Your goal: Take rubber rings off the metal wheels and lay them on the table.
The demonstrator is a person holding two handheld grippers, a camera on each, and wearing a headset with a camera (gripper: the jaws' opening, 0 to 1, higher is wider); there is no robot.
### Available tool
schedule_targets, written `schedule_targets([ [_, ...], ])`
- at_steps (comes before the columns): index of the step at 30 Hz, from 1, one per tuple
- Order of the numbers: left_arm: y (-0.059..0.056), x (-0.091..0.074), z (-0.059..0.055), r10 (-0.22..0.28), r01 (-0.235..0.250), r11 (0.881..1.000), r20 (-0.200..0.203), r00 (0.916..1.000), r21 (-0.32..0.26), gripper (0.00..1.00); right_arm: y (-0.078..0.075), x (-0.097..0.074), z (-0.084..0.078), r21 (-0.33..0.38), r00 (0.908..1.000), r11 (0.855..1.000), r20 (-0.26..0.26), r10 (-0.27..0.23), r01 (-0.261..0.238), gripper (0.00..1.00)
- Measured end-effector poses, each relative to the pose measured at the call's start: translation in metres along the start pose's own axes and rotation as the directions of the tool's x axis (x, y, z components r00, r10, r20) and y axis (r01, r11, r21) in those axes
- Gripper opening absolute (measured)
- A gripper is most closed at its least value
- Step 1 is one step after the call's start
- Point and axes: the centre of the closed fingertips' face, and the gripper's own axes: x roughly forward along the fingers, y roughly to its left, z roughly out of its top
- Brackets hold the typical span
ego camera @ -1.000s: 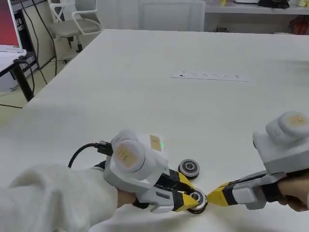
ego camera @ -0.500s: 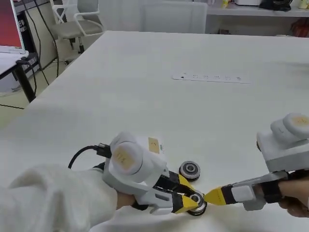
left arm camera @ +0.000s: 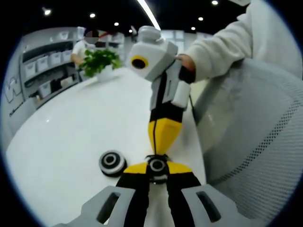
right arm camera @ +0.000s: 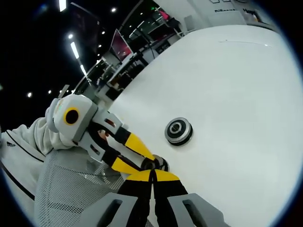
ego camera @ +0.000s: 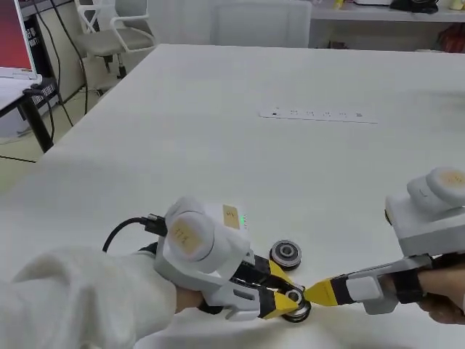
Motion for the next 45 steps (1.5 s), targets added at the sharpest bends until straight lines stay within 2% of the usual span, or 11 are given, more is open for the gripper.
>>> schedule_targets([
  [11,-0.001,0.000,0.000,0.000,0.000,1.000,0.000,1.0000,-0.001,0.14,0.007,0.002,0.003,-0.018,0.9994,0.999,0.012,0.034,-0.034,0.00],
  [13,-0.001,0.001,0.000,0.002,-0.002,1.000,0.001,1.0000,-0.004,0.14,0.017,0.002,0.005,-0.030,0.9953,0.995,0.021,0.095,-0.094,0.00],
  [14,-0.001,0.001,0.001,0.003,-0.003,1.000,0.001,1.0000,-0.004,0.14,0.026,0.001,0.015,-0.013,0.9880,0.991,0.075,0.135,-0.135,0.00],
  [15,-0.001,0.001,0.001,0.005,-0.005,1.000,0.002,1.0000,-0.012,0.14,0.022,0.002,0.017,-0.011,0.9921,0.995,0.073,0.102,-0.101,0.00],
  [16,-0.001,0.001,0.001,0.005,-0.005,1.000,0.004,1.0000,-0.018,0.14,0.016,0.001,0.011,-0.061,0.9966,0.996,0.046,0.068,-0.066,0.00],
  [22,-0.001,0.001,0.001,0.001,-0.001,1.000,0.002,1.0000,-0.018,0.14,0.013,0.002,0.006,-0.041,0.9979,0.998,0.034,0.054,-0.053,0.00],
  [27,-0.002,0.000,0.001,0.000,0.001,1.000,-0.042,0.9991,0.022,0.14,0.005,0.001,0.003,-0.029,0.9996,0.999,0.016,0.024,-0.024,0.00],
  [30,-0.003,-0.001,0.003,-0.013,0.013,1.000,-0.047,0.9988,0.008,0.17,0.002,0.000,0.002,-0.027,0.9998,1.000,0.013,0.012,-0.012,0.00],
  [36,0.003,-0.013,0.021,-0.004,0.004,1.000,0.017,0.9998,-0.014,0.21,0.000,-0.003,0.006,-0.016,0.9994,1.000,0.030,0.014,-0.013,0.00],
  [39,0.009,-0.022,0.040,0.024,-0.017,0.998,0.103,0.9944,-0.065,0.28,0.000,-0.003,0.005,-0.015,0.9996,1.000,0.028,0.011,-0.010,0.00],
  [45,0.015,-0.045,0.054,0.056,-0.048,0.997,0.146,0.9877,-0.059,0.40,0.001,-0.003,0.008,-0.018,0.9992,1.000,0.036,0.015,-0.015,0.00],
])
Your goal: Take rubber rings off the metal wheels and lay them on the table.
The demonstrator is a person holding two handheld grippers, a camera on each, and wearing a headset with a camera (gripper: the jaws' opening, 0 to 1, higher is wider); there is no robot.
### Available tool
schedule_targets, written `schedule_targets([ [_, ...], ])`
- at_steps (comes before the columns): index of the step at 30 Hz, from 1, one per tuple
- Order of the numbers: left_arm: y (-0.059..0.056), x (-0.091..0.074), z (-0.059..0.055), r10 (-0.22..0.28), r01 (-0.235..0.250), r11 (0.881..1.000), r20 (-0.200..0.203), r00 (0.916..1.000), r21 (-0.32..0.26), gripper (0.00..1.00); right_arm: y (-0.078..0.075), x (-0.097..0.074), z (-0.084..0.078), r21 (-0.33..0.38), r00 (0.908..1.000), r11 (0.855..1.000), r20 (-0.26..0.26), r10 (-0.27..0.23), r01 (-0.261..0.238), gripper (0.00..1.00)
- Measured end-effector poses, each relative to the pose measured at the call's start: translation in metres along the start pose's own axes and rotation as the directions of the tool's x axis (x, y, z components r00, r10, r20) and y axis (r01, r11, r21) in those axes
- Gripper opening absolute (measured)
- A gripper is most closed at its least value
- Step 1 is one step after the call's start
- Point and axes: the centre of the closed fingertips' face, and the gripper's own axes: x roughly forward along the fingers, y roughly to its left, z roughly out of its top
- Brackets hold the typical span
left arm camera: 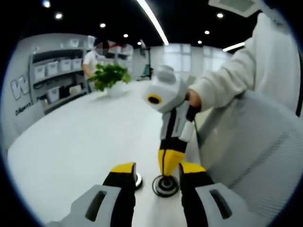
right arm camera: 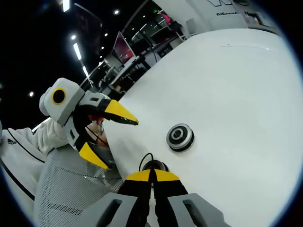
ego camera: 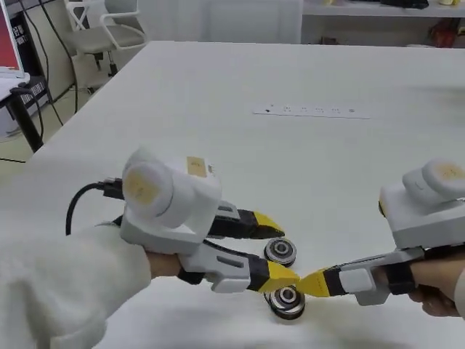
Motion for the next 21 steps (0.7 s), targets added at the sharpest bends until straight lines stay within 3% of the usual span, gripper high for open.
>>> schedule_targets([
  [1,-0.002,-0.002,0.002,-0.011,0.012,0.999,0.011,0.9999,-0.036,0.44,0.001,-0.001,0.001,-0.003,1.0000,1.000,0.005,0.002,-0.002,0.00],
  [4,0.004,-0.013,0.008,0.025,-0.025,1.000,0.034,0.9991,-0.004,0.47,0.001,0.000,0.003,-0.007,0.9999,1.000,0.010,0.003,-0.003,0.00],
  [10,0.008,-0.027,0.016,0.067,-0.067,0.998,0.054,0.9963,0.007,0.51,0.003,-0.001,0.008,-0.010,0.9996,1.000,0.027,0.008,-0.007,0.00],
  [17,0.007,-0.050,0.013,0.121,-0.119,0.993,0.077,0.9897,-0.027,0.58,0.009,-0.002,0.017,-0.022,0.9980,1.000,0.060,0.020,-0.019,0.00],
  [21,0.003,-0.060,0.006,0.140,-0.135,0.989,0.097,0.9854,-0.059,0.73,0.015,-0.003,0.023,-0.033,0.9965,0.999,0.078,0.029,-0.026,0.00],
])
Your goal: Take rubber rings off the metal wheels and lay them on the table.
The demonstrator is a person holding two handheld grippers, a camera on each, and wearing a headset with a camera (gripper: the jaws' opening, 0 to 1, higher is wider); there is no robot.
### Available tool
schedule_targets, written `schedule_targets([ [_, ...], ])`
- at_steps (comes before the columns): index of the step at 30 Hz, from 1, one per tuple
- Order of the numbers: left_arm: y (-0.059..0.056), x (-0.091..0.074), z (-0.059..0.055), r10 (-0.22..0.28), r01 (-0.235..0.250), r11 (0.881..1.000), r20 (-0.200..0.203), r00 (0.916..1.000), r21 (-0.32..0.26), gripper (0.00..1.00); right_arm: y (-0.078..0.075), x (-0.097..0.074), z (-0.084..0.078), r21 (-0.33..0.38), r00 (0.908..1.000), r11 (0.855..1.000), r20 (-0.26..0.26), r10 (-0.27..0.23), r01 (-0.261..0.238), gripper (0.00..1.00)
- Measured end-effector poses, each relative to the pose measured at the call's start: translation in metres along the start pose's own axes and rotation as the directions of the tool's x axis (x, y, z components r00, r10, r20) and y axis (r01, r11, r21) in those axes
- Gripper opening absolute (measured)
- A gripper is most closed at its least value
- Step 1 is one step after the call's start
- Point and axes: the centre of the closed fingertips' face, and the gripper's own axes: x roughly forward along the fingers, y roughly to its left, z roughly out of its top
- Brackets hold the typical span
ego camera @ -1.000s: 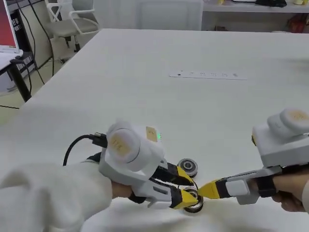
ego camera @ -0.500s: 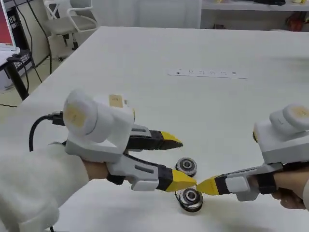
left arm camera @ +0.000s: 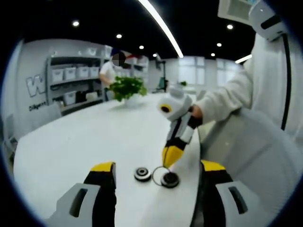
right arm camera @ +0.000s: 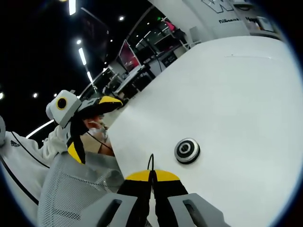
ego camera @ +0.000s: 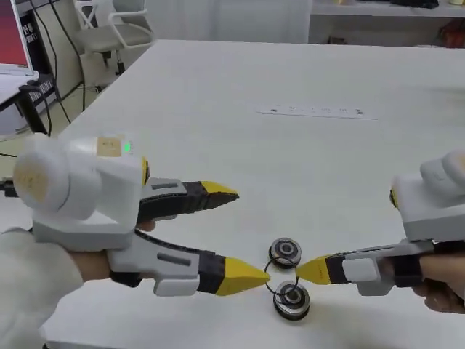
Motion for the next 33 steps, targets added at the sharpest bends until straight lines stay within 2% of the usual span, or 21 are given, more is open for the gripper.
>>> schedule_targets([
  [3,0.003,-0.005,-0.005,0.019,-0.019,1.000,-0.004,0.9998,0.000,0.76,0.005,0.001,0.004,-0.015,0.9999,1.000,0.013,0.006,-0.006,0.00],
  [6,0.006,-0.008,-0.007,0.030,-0.030,0.999,0.012,0.9995,-0.032,0.77,0.009,0.002,0.008,-0.025,0.9994,1.000,0.032,0.010,-0.009,0.00],
  [8,0.007,-0.007,-0.011,0.030,-0.030,0.998,0.008,0.9995,-0.055,0.79,0.010,0.003,0.011,-0.037,0.9990,0.999,0.043,0.014,-0.012,0.00],
  [11,0.004,-0.003,-0.024,0.017,-0.020,0.999,-0.057,0.9982,-0.042,0.79,0.010,0.008,0.013,-0.031,0.9985,0.999,0.053,0.013,-0.011,0.00],
  [17,-0.007,0.003,-0.033,-0.025,0.019,0.997,-0.079,0.9966,-0.075,0.79,0.008,0.013,0.003,-0.020,0.9991,1.000,0.043,-0.002,0.003,0.00],
  [23,-0.008,0.004,-0.037,-0.031,0.022,0.995,-0.090,0.9954,-0.097,0.79,0.009,0.020,-0.001,-0.012,0.9994,1.000,0.034,0.004,-0.004,0.00],
  [27,-0.008,0.004,-0.039,-0.033,0.022,0.993,-0.096,0.9948,-0.113,0.78,0.003,0.026,0.003,-0.048,0.9977,0.998,0.058,-0.035,0.038,0.00],
  [33,-0.007,0.007,-0.040,-0.030,0.016,0.991,-0.107,0.9938,-0.132,0.80,0.002,0.034,0.004,-0.125,0.9979,0.991,0.047,-0.046,0.051,0.00],
])
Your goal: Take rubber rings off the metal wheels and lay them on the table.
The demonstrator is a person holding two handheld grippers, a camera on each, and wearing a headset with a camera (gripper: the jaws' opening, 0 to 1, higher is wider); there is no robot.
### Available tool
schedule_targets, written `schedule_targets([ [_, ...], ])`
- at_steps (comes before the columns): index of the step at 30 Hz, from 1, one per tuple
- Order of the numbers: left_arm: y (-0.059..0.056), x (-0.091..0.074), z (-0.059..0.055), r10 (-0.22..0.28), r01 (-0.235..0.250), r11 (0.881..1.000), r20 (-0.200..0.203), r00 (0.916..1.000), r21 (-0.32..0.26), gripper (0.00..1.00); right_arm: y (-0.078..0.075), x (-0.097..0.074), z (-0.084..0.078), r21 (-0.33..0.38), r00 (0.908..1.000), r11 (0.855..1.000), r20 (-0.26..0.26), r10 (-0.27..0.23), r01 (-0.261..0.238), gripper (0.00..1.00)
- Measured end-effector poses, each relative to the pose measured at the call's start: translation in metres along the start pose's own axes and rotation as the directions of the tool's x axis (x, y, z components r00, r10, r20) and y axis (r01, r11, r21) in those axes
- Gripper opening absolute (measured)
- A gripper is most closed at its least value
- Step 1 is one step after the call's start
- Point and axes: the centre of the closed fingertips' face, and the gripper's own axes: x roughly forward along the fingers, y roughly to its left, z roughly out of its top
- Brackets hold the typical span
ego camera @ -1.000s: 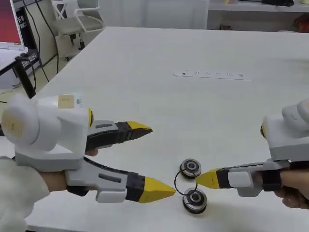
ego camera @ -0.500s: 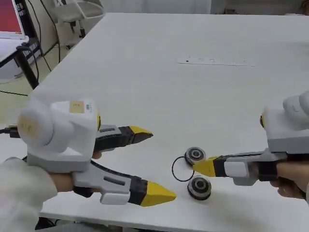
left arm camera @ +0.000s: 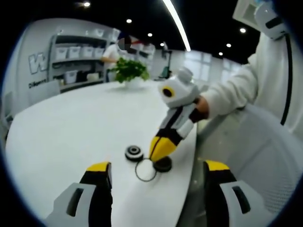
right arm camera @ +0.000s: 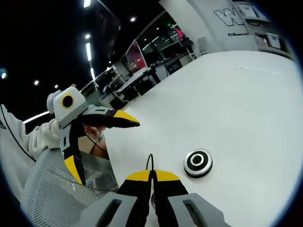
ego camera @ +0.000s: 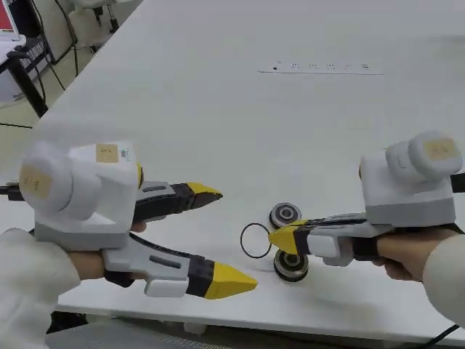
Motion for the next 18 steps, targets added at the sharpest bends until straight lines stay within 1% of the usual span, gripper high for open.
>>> schedule_targets([
  [2,0.000,0.000,0.001,0.007,-0.007,1.000,-0.008,0.9999,0.003,0.80,-0.003,0.003,0.000,-0.049,0.9998,0.999,-0.011,-0.014,0.013,0.00],
  [3,0.000,0.000,0.002,0.014,-0.014,1.000,-0.012,0.9998,0.006,0.80,-0.007,0.003,0.000,-0.078,0.9994,0.996,-0.012,-0.033,0.032,0.00],
  [4,0.001,-0.001,0.003,0.022,-0.022,1.000,-0.018,0.9996,0.008,0.80,-0.007,0.005,0.001,-0.093,0.9990,0.995,-0.001,-0.044,0.044,0.00],
  [6,0.002,-0.002,0.008,0.045,-0.045,0.999,-0.028,0.9986,0.009,0.81,-0.008,0.007,0.002,-0.083,0.9991,0.996,-0.002,-0.042,0.041,0.00],
  [8,0.000,-0.004,0.018,0.055,-0.055,0.998,-0.024,0.9982,0.010,0.82,-0.011,0.009,0.002,-0.092,0.9989,0.995,-0.005,-0.047,0.046,0.00],
  [9,-0.002,-0.004,0.027,0.060,-0.060,0.998,-0.004,0.9982,0.015,0.83,-0.015,0.010,0.001,-0.116,0.9980,0.991,-0.010,-0.062,0.060,0.00],
  [11,-0.005,-0.005,0.038,0.074,-0.075,0.997,0.015,0.9971,0.028,0.83,-0.017,0.011,0.000,-0.162,0.9972,0.985,-0.024,-0.071,0.067,0.00],
  [12,-0.006,-0.005,0.040,0.080,-0.080,0.996,0.016,0.9967,0.032,0.83,-0.018,0.011,0.000,-0.173,0.9968,0.982,-0.023,-0.077,0.072,0.00],
  [15,-0.011,-0.004,0.048,0.091,-0.092,0.995,0.016,0.9957,0.045,0.84,-0.016,0.014,-0.001,-0.183,0.9974,0.981,-0.033,-0.063,0.056,0.00],
  [18,-0.019,-0.002,0.054,0.086,-0.087,0.994,0.018,0.9961,0.065,0.83,-0.017,0.016,-0.005,-0.222,0.9958,0.974,-0.060,-0.069,0.054,0.01],
])
